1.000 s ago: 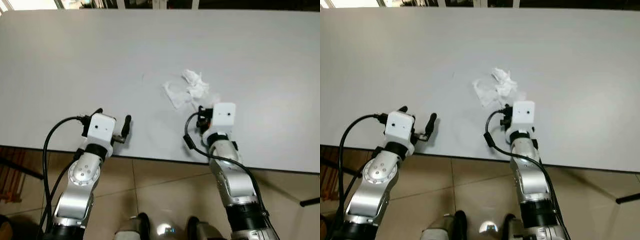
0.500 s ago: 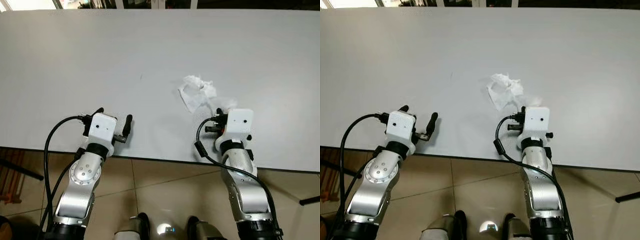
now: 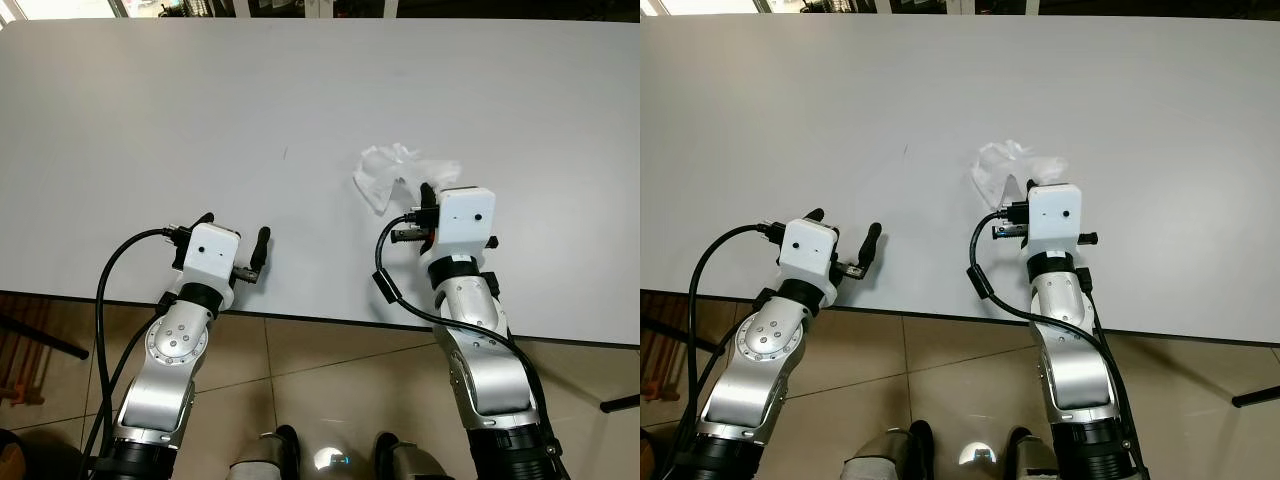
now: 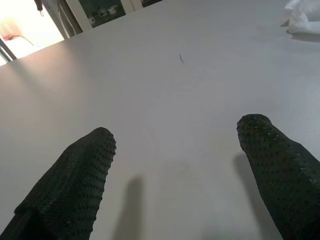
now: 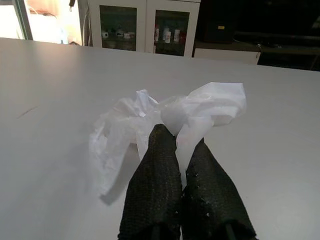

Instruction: Picking trash to rubbish bin

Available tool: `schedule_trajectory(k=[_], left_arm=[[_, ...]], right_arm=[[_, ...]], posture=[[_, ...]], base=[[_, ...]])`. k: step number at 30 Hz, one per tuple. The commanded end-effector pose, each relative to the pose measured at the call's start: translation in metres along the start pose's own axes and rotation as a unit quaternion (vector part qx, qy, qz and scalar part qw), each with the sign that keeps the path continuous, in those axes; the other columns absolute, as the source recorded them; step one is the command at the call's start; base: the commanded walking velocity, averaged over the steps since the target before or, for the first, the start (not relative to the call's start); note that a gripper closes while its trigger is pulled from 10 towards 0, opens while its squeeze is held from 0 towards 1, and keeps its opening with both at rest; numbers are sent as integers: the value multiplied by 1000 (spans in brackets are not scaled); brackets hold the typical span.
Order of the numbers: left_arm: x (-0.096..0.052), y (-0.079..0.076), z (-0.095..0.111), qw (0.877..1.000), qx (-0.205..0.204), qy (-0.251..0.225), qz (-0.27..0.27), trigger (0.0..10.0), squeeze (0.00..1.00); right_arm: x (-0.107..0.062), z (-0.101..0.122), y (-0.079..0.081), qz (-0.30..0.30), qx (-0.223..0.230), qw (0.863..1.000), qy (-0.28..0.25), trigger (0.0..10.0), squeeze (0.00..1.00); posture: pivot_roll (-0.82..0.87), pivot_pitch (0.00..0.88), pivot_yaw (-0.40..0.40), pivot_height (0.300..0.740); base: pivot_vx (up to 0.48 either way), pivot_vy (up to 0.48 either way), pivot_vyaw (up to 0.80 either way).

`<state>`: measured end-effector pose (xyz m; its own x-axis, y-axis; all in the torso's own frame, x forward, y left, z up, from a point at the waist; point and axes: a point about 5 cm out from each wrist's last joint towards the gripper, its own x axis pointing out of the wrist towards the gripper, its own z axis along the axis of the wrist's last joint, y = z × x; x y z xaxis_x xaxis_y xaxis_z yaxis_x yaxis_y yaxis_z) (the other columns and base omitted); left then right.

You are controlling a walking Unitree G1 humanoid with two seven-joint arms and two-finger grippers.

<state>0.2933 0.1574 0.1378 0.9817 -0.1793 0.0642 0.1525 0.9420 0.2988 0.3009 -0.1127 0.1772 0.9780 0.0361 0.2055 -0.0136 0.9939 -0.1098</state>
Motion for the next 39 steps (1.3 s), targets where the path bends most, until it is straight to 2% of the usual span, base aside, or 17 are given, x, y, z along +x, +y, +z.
schedule_trajectory(k=[1,10,12,21,24,25,26,27,28,32,39], left_arm=[[-2,2,-3,1000,6,4,6,10000,0],[-1,1,-3,1000,6,3,6,10000,0],[0,1,-3,1000,6,3,5,10000,0],[0,0,-3,1000,5,3,6,10000,0],[-1,0,-4,1000,5,5,5,10000,0],[-1,-1,-5,1000,5,6,5,10000,0],[-1,-1,-5,1000,4,6,4,10000,0],[-1,-1,-5,1000,4,6,4,10000,0],[-1,-2,-5,1000,4,6,3,10000,0],[0,-2,-5,1000,3,6,3,10000,0],[2,-2,-4,1000,3,3,2,10000,0]], right_arm=[[0,10,2,3,-7,1000,-24,0,0],[10,46,-3,-19,-36,995,-96,0,0],[13,61,-3,-23,-42,991,-123,0,0],[15,66,-4,-23,-45,990,-130,0,0],[15,55,-2,-14,-49,994,-99,0,0],[16,45,-1,-11,-42,996,-72,0,0],[15,18,-2,-7,-9,1000,17,0,0],[15,18,-2,-7,-9,1000,17,0,0],[12,-1,-4,-17,11,998,66,0,0],[11,-5,-5,-16,9,996,83,0,0],[18,-2,-9,-23,10,996,83,0,0]], posture=[[71,223,78,740],[67,221,80,740],[64,221,80,740],[66,222,77,740],[66,221,75,740],[66,221,75,740],[66,221,75,740],[66,221,75,740],[67,220,74,740],[66,220,75,740],[63,216,76,740]], base=[[0,0,0],[0,0,0],[0,0,0],[0,0,0],[0,0,0],[0,0,0],[0,0,0],[0,0,0],[0,0,0],[0,0,0],[0,0,0]])
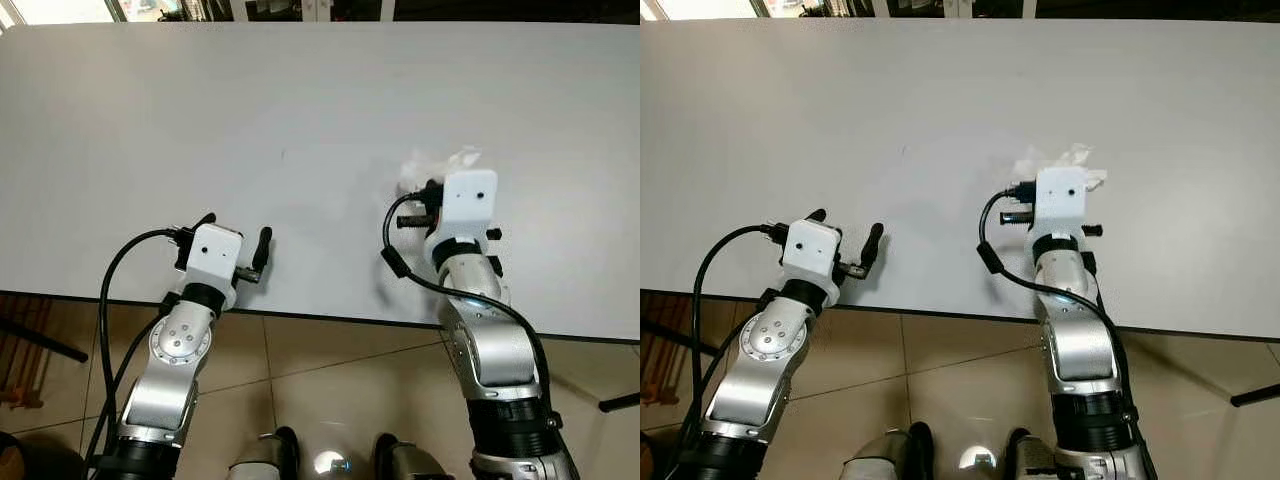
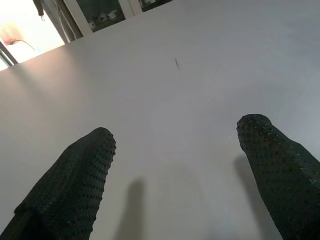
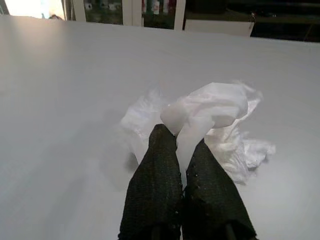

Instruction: Picking trash to rubbish bin

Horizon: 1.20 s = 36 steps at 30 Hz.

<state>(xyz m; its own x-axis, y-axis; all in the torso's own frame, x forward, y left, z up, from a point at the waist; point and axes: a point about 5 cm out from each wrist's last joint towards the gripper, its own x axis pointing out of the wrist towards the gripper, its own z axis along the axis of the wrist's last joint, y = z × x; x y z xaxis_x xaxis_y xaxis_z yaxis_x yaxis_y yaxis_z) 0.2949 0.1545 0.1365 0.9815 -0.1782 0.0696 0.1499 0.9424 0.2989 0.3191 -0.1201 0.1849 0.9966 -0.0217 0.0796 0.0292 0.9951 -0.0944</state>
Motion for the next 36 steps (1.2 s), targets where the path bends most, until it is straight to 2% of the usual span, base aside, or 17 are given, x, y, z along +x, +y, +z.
schedule_trajectory(k=[1,4,8,10,17,26,28,29,31,36], left_arm=[[0,1,-3,1000,3,6,1,10000,0],[0,1,-2,1000,3,4,3,10000,0],[0,1,-3,1000,3,4,5,10000,0],[0,1,-3,1000,3,3,4,10000,0],[4,-1,-2,1000,3,0,4,10000,0],[6,-1,-2,1000,2,-4,7,10000,0],[6,-2,-3,1000,1,-4,7,10000,0],[6,-3,-3,1000,-2,-4,6,10000,0],[6,-4,-4,1000,-5,-4,6,10000,0],[7,-5,-3,1000,-19,-2,12,10000,0]], right_arm=[[0,-5,-1,-1,5,1000,17,0,0],[0,6,-4,-8,12,1000,-19,0,0],[-1,46,-5,-11,-23,992,-125,0,0],[-1,59,-6,-13,-26,988,-154,0,0],[-2,86,-3,-11,-48,976,-213,0,0],[-2,92,0,-5,-50,973,-225,0,0],[-1,87,0,-1,-34,977,-208,0,0],[0,75,-2,0,-8,985,-174,0,0],[-1,68,-4,-1,1,987,-159,0,0],[-8,58,-7,1,-11,989,-149,0,0]], posture=[[63,216,76,740],[66,213,73,740],[62,210,74,740],[59,205,74,740],[56,191,71,740],[57,173,66,740],[56,169,63,740],[55,163,61,740],[55,163,61,740],[46,154,52,740]], base=[[0,0,0],[0,0,0],[0,0,0],[0,0,0],[0,0,0],[0,0,0],[0,0,0],[0,0,0],[0,0,0],[0,0,0]])
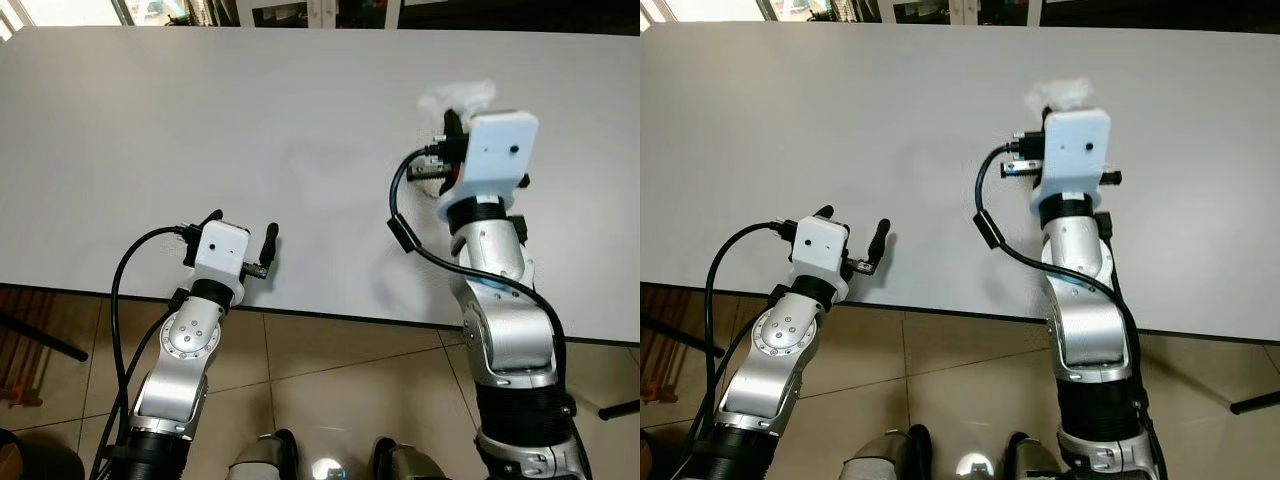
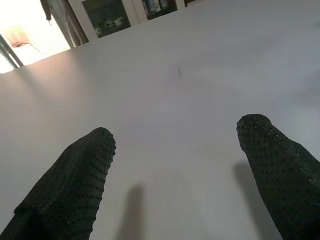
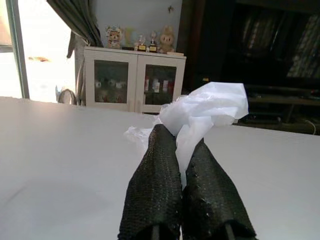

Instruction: Picking trash to rubbish bin

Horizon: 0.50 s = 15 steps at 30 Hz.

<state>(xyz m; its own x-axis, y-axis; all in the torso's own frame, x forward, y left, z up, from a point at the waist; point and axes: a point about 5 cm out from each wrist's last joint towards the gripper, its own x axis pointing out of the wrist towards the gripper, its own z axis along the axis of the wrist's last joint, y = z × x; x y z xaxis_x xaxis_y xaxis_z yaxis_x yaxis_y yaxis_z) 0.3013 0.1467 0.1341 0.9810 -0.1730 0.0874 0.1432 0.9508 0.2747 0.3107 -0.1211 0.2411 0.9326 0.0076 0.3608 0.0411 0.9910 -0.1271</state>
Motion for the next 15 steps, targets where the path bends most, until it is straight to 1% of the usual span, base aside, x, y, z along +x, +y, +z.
schedule_trajectory(k=[1,6,10,14,15], left_arm=[[0,2,-3,1000,-9,6,8,10000,0],[0,2,-5,1000,-17,10,13,10000,0],[0,1,-5,1000,-17,6,17,10000,0],[-1,1,-5,1000,-22,4,19,10000,0],[-2,0,-6,999,-27,5,18,10000,0]], right_arm=[[-6,2,-2,1,5,1000,-2,0,0],[-15,-3,-10,-6,-10,1000,4,0,0],[-25,-5,-16,-6,-42,999,2,0,0],[-30,-6,-18,-4,-49,999,6,0,0],[-34,-9,-20,-4,-50,999,14,0,0]], posture=[[41,150,50,740],[31,145,44,740],[13,138,32,740],[8,136,29,740],[-4,132,23,740]], base=[[0,0,0],[0,0,0],[0,0,0],[0,0,0],[0,0,0]])
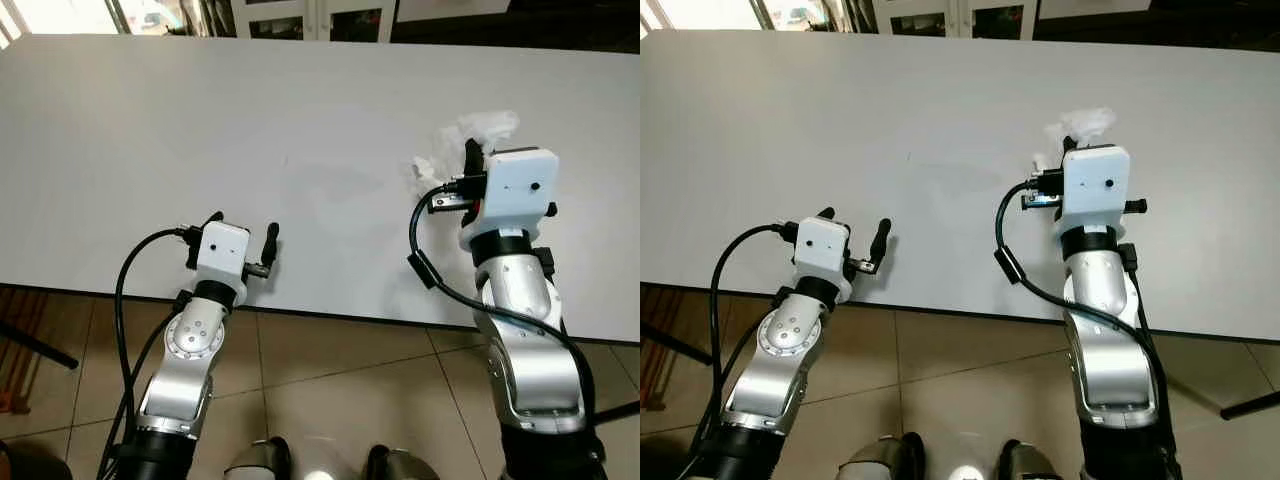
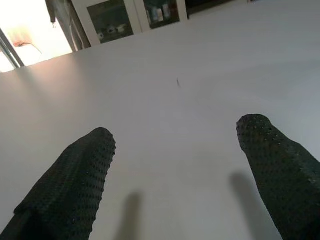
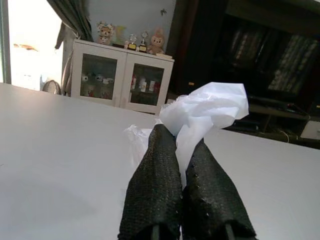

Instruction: Picking trash to rubbish bin

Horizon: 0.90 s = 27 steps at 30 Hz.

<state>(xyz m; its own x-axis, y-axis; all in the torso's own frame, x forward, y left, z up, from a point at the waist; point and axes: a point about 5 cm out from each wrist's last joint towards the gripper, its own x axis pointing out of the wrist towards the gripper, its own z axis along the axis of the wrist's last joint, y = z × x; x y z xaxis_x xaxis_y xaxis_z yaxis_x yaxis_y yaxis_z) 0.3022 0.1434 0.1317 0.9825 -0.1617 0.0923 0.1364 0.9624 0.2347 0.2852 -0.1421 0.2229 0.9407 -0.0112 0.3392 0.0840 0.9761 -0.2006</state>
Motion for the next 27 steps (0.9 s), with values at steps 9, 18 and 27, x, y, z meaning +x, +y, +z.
schedule_trajectory(k=[9,18,27], left_arm=[[-14,2,-16,999,-30,29,2,10000,0],[-16,-3,-16,998,-56,31,-9,10000,0],[-10,-12,-12,997,-67,27,-18,10000,0]], right_arm=[[-37,-34,-7,1,27,995,100,0,0],[-56,-39,-11,3,17,992,123,0,0],[-55,-37,-13,0,19,992,124,0,0]], posture=[[-28,129,16,740],[-40,128,18,740],[-52,133,15,740]], base=[[0,0,0],[0,0,0],[0,0,0]])
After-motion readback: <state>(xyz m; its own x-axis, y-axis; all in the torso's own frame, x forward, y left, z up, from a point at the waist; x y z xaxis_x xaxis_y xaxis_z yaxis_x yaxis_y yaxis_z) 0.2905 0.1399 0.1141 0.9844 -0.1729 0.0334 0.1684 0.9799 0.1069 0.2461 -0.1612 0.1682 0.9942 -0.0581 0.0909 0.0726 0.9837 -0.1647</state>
